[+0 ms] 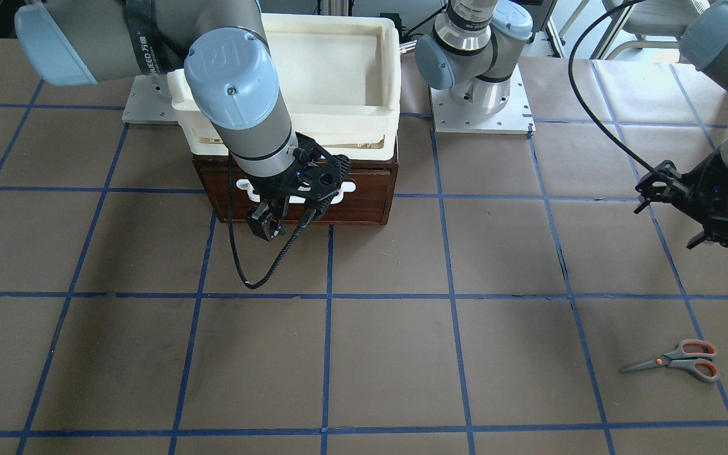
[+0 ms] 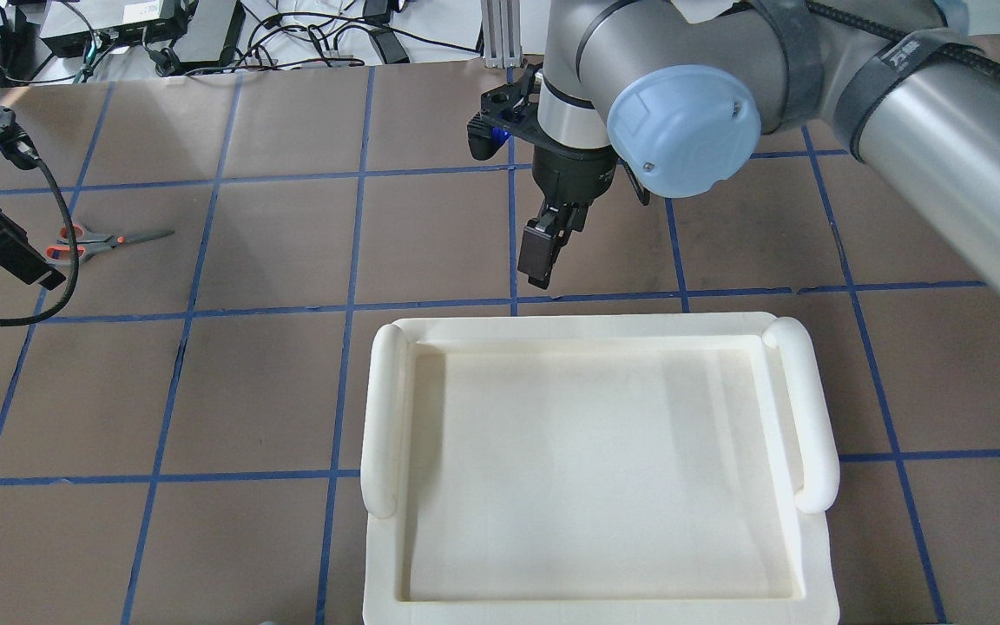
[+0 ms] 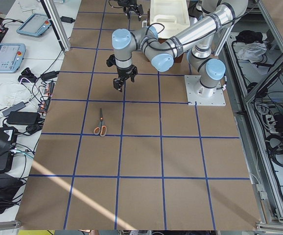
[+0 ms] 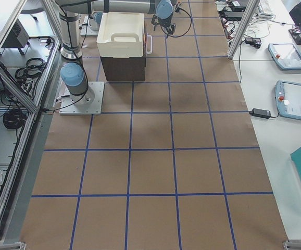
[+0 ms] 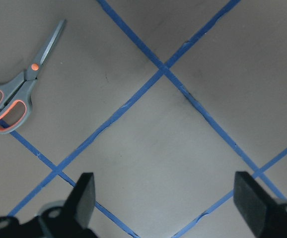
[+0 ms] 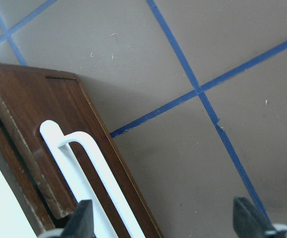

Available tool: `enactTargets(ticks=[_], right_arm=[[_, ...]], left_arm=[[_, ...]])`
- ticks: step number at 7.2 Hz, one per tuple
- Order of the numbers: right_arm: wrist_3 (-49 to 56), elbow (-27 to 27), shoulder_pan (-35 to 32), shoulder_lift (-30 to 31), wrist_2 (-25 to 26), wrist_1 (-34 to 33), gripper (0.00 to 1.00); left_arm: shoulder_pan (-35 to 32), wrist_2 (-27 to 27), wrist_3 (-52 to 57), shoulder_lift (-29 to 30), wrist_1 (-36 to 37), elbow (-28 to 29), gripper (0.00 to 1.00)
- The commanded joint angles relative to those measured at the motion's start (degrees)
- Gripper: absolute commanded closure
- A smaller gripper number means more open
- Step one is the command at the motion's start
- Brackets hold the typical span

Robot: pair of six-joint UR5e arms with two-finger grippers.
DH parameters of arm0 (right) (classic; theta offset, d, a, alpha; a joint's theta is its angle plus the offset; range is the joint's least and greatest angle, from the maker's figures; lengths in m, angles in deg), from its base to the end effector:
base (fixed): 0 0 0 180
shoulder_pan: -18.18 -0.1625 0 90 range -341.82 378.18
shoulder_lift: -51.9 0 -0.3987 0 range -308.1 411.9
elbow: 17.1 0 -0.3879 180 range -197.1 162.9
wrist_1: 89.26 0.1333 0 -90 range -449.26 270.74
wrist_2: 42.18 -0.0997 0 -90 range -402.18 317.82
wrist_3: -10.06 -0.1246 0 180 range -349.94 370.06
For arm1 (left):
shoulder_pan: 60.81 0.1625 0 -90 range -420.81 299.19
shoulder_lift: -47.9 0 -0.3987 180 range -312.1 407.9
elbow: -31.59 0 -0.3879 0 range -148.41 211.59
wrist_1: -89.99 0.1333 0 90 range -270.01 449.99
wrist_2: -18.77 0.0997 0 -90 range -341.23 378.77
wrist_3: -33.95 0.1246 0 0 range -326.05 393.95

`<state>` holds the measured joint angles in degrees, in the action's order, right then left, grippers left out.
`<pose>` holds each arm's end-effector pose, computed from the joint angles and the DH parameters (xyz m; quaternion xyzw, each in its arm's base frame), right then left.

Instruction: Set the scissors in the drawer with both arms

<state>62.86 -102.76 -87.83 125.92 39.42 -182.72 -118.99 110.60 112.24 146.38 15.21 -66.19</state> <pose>0.3031 -0.5069 0.3313 -0.5578 0.8237 0.0444 0.0918 0.1688 -0.5173 0.3219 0.3946 0.9187 0.0183 0.0017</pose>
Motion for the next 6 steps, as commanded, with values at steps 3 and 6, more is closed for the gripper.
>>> enactTargets(ticks=[3,6], right_arm=[[31.53,0.68,-0.51,-6.60,5.32,1.17,0.02],[30.09,0.76,-0.51,-6.35,4.63,4.06,0.02]], left_arm=[[6.15,-0.07,27.84,11.71,16.54,0.31,0.00],[6.06,-0.69,36.34,18.04,20.81,2.40,0.00]])
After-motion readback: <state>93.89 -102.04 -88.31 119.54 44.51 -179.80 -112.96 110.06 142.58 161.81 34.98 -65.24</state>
